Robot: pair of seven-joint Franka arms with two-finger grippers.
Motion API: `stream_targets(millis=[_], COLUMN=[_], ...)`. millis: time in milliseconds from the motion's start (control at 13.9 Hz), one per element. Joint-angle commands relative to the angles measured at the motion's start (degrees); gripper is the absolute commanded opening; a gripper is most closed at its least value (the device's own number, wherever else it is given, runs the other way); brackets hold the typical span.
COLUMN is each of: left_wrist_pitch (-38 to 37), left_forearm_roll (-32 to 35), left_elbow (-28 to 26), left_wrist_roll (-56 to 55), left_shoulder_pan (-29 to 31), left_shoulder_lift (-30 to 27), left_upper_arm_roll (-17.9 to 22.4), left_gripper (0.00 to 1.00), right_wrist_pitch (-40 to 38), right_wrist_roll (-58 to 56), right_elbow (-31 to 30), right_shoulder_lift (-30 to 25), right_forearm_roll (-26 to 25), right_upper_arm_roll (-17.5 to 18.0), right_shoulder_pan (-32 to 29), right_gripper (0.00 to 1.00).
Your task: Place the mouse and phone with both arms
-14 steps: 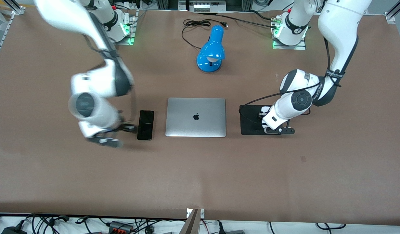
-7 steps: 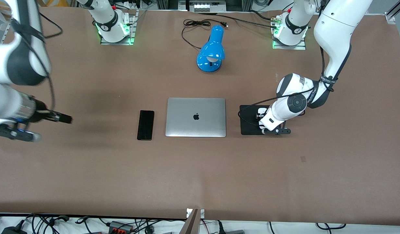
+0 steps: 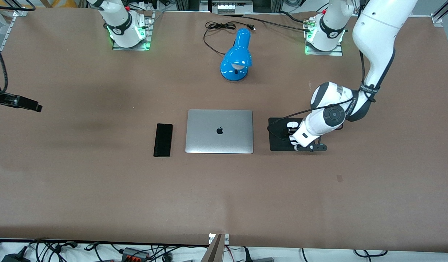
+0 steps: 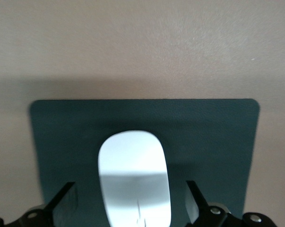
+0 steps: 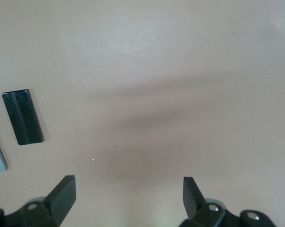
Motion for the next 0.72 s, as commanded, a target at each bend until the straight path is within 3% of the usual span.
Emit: stream_targets(millis=[0, 288, 504, 648], left_wrist_pitch=[-14.9, -32.7, -45.3, -51.5], left_forearm_roll=[1.2, 1.2, 1.1, 1.0], left_elbow=[8.7, 27.0, 37.3, 40.3], left_wrist_roll=[-1.2, 0.0, 10.4, 16.0], left_shoulder_pan=[-0.1, 1.1, 3.8, 6.9], left_shoulder_lift=[-5.3, -6.3, -7.2, -9.2], left_upper_arm_roll=[-0.3, 0.1, 0.2, -0.2], left_gripper=[1.00, 1.00, 1.00, 1.00], right_wrist_pitch=[0.6, 8.0, -0.6, -0.6], right_wrist_roll=[-1.4, -1.6, -1.3, -1.5], right_elbow=[-0.1, -3.8, -2.9, -2.5], right_shoulder_lift=[-0.4, -4.0, -5.4, -5.4], right_forearm_roll=[3.5, 4.8, 4.3, 4.3], right_upper_arm_roll=[0.9, 1.4, 1.9, 1.7], right_shoulder_pan=[-2.4, -2.9, -1.9, -2.3], right_gripper=[1.00, 1.00, 1.00, 1.00])
